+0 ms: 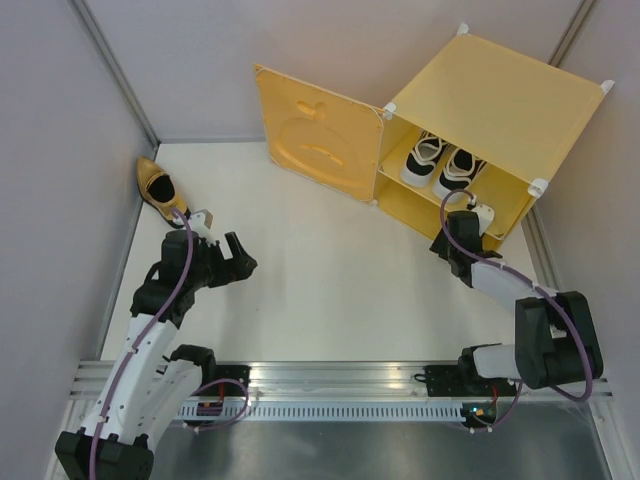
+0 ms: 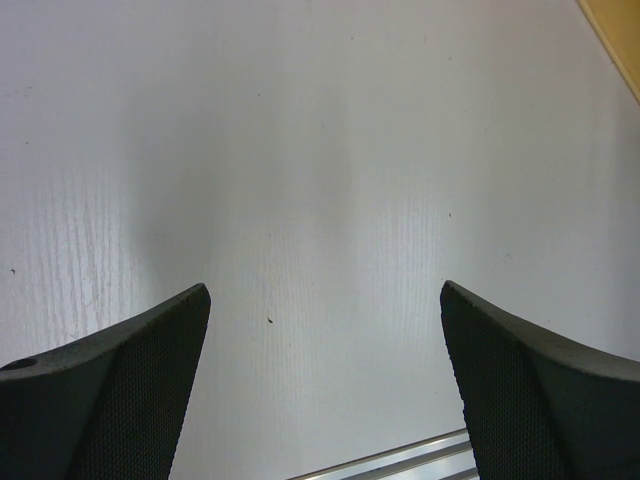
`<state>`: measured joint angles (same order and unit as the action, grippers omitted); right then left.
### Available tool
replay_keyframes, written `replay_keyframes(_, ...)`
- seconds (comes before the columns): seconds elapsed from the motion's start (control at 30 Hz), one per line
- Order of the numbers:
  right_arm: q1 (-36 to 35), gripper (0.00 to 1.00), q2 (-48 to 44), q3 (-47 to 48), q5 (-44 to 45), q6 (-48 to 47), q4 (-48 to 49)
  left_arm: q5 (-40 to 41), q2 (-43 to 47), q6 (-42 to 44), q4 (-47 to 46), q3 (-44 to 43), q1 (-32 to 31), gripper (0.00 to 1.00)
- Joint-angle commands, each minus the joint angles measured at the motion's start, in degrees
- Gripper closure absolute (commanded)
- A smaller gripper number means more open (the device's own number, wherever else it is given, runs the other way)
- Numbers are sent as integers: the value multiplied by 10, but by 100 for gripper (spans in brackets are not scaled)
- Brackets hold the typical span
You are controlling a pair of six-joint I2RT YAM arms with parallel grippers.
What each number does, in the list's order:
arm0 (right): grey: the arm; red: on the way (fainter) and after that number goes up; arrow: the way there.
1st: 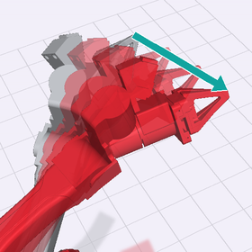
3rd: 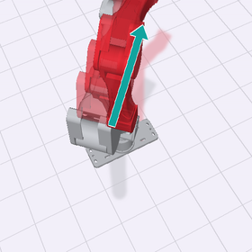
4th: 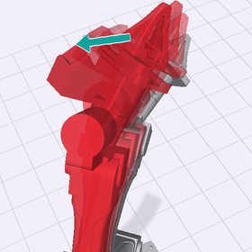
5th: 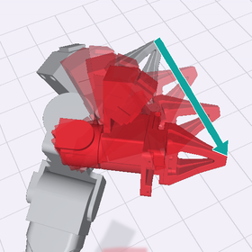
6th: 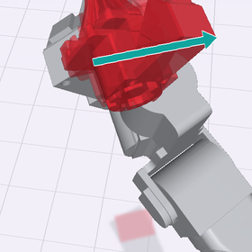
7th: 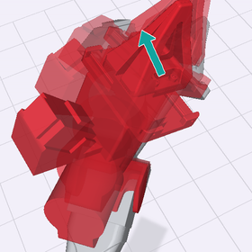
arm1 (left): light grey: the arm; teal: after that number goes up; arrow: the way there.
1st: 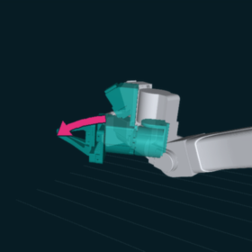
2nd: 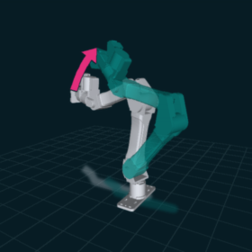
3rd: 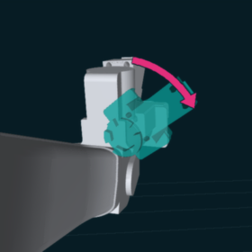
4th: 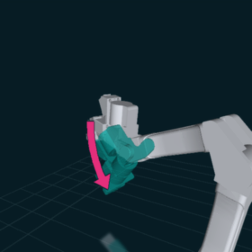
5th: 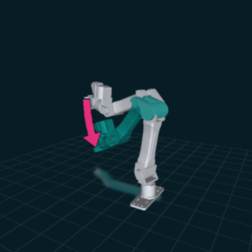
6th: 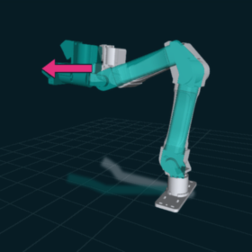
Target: Place and organize the shoes in the shoe cabinet
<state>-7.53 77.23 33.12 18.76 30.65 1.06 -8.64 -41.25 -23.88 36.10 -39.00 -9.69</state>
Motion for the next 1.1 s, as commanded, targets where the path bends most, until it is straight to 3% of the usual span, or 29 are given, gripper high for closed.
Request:
replay_keyframes(0.0,4,42,-62,28,-49,-2,1,11,2,13,-10,1,3,1)
replay_keyframes(0.33,3,13,-250,21,-276,-41,-206,24,-4,8,-10,1,3,1)
replay_keyframes(0.53,3,2,-350,60,-359,-95,-333,67,-40,-11,-5,-12,3,0)
replay_keyframes(0.67,3,2,-389,88,-428,-117,-381,110,-87,-34,-5,-51,3,0)
replay_keyframes(0.87,3,2,-451,107,-446,-145,-420,212,-193,-71,-21,-140,8,0)
replay_keyframes(1.07,3,2,-520,99,-459,-140,-412,283,-302,-91,-119,-185,60,0)
